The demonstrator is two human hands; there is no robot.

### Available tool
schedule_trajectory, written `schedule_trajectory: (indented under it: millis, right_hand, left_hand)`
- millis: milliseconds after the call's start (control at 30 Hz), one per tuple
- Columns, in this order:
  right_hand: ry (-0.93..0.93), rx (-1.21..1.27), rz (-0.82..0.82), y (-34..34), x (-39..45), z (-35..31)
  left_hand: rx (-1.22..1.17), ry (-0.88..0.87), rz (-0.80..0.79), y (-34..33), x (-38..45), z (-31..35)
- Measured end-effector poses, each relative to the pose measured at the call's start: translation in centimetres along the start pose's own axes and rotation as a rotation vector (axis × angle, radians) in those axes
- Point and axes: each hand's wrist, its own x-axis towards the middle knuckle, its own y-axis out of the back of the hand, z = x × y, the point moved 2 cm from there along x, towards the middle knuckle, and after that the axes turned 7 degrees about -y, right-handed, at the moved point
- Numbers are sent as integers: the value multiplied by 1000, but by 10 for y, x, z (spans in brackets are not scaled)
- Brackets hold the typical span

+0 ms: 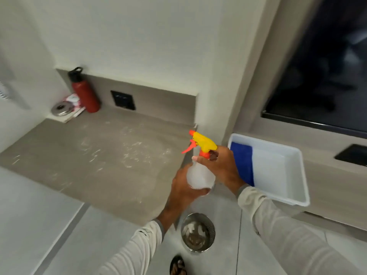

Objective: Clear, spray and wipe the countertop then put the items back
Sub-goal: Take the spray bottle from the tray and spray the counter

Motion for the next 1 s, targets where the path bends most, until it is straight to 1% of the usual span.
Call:
schedule_trajectory:
  millis: [100, 167, 233, 367, 467, 600, 667, 700, 800, 867, 900, 1000]
  right_hand:
    - [-34, 111, 103, 42, 13, 10]
    - [-19, 140, 155, 71, 18, 19]
    - [-43, 152, 238, 99, 22, 33]
    - [-153, 146, 368, 145, 31, 73]
    - [-201, 149, 441, 175, 43, 107]
    - [-253, 82, 511, 206, 67, 146]
    - [-291, 49, 524, 216, 79, 161]
    - [-304, 45, 522, 219, 85, 166]
    - [-294, 83, 504, 222, 97, 176]
    - [-261, 119, 474, 223, 102, 178]
    - [-250, 132, 451, 223, 102, 178]
    - [-240, 153, 422, 224, 97, 179]
  left_hand:
    - [-95, -60, -122, -21, 34, 18]
    - [-145, -60, -188, -39, 53, 33]
    - [-186, -81, -250, -65, 70, 50]
    - [-186, -126, -413, -128, 93, 76]
    - [-152, -98, -518, -172, 101, 87]
    - [-45, -56, -637, -218, 109, 93]
    - [39, -41, -643, -227, 114, 93]
    - [91, -40, -618, -228, 117, 93]
    - [286, -94, -475, -222, 125, 90]
    - [474, -102, -408, -211, 127, 87]
    - [589, -104, -413, -206, 127, 85]
    - [943, -146, -522, -192, 127, 81]
